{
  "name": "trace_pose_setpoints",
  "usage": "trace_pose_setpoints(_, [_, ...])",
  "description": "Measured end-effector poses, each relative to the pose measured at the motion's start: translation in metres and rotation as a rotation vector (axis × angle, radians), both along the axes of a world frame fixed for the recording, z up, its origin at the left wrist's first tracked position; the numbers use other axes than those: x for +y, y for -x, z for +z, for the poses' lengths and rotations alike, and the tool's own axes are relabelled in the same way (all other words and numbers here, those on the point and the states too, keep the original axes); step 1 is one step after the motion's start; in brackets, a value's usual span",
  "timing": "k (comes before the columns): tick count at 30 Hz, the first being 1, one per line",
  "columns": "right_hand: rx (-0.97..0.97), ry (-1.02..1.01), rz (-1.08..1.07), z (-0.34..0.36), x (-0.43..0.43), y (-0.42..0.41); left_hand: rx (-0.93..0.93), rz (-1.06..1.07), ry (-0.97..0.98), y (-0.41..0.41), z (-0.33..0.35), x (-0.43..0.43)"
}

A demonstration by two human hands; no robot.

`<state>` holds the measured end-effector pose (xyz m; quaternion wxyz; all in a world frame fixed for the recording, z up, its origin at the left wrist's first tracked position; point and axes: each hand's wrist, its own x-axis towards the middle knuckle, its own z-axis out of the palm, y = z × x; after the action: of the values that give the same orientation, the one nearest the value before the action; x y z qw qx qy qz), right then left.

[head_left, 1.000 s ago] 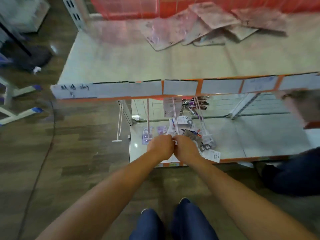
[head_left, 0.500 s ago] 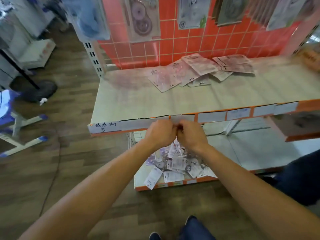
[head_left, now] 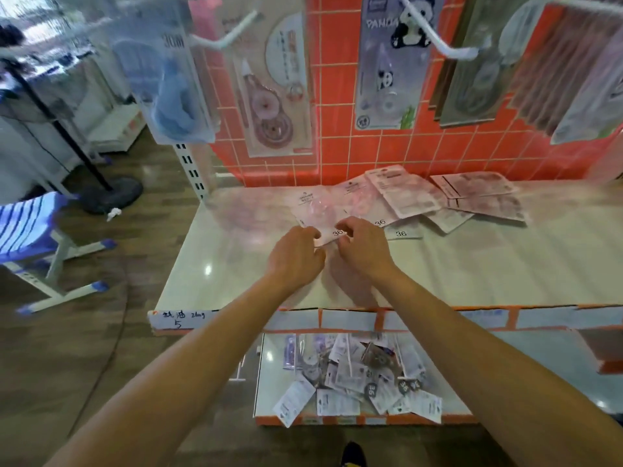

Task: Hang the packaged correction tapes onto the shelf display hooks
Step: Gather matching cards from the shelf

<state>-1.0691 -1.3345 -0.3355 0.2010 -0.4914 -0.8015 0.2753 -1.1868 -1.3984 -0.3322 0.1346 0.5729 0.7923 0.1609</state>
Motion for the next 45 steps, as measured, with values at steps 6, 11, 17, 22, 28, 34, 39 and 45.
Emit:
trace_pose_setpoints(6, [-0.013,0.036,-0.004,0.007,0.04,0.016,-0.044,0.281,-0.016,0.005,0.005,0.031])
trace_pose_setpoints(11, [-0.157,0.112,0.026,0.014,0.049,0.028,-0.126,0.399,0.022,0.006,0.005,0.055])
trace_pose_setpoints(17, [-0.282,0.102,0.053,0.011,0.046,0.035,-0.317,0.526,-0.013,0.013,0.005,0.057])
trace_pose_setpoints(22, [-0.231,0.133,0.054,0.009,0.037,0.037,-0.647,0.691,-0.084,0.017,0.001,0.051])
trace_pose_setpoints(28, [-0.137,0.169,0.042,0.007,0.018,0.031,-0.88,0.659,-0.145,0.011,-0.004,0.035])
trace_pose_setpoints(34, [-0.001,0.205,0.036,0.009,-0.007,0.021,-0.886,0.613,-0.193,0.008,-0.008,0.01])
trace_pose_setpoints(39, [0.132,0.16,-0.084,0.017,-0.032,0.011,-0.891,0.492,-0.228,0.006,-0.001,-0.021])
trace_pose_setpoints(45, [0.39,0.204,-0.225,0.033,-0.066,0.0,-0.887,0.283,-0.181,-0.004,0.018,-0.079])
